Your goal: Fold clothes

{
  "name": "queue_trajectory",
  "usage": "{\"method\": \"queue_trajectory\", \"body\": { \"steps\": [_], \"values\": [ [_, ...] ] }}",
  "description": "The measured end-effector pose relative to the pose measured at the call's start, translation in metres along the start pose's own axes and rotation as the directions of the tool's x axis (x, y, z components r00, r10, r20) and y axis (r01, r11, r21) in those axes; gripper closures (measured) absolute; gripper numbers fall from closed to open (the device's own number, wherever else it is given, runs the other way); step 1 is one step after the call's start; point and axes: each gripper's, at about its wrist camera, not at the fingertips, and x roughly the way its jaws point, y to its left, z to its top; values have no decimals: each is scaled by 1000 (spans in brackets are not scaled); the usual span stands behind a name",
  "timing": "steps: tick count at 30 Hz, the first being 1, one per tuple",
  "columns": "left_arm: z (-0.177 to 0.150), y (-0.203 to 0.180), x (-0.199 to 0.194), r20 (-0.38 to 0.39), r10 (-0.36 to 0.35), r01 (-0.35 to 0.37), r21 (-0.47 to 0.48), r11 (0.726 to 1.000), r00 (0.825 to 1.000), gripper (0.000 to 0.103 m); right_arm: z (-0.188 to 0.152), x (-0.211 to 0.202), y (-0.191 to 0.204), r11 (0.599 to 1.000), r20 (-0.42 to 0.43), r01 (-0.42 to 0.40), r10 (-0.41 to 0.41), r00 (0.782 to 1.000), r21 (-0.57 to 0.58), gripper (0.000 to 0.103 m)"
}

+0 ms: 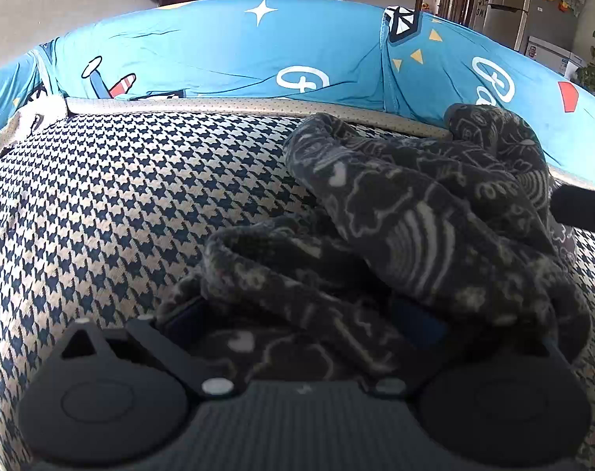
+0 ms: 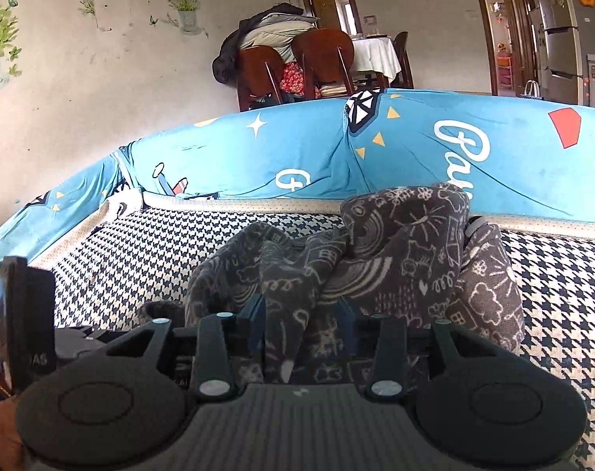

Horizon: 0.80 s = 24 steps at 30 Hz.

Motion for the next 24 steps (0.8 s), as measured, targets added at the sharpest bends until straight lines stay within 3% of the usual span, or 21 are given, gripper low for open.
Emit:
{"method": "queue_trajectory", "body": {
  "steps": [8,9,11,14,19,24],
  "values": [
    [-7,-9,-4,-13,-14,15,47,999,1000,0,-3,32,2,999,-23,34,-34,999,-3,57],
    [-7,-10,-5,-12,-14,15,54,998,1000,0,-4,36,3,999,-28,38,-38,999,-8,60],
    [-8,-10,-6,-11,-22,22,58,998,1000,0,-6,42,3,999,-37,46,-47,998,-18,81],
    [-6,-6,-9,-4,-44,44,40,998,999,0,-9,50,4,998,-48,55,-57,997,-34,90],
    [1,8,-16,31,-76,77,-33,996,997,0,-7,23,1,995,-2,94,-94,996,-35,94],
    [8,16,-14,36,-65,68,-101,993,997,0,-12,-11,5,987,31,141,-139,990,-76,94]
  ]
}}
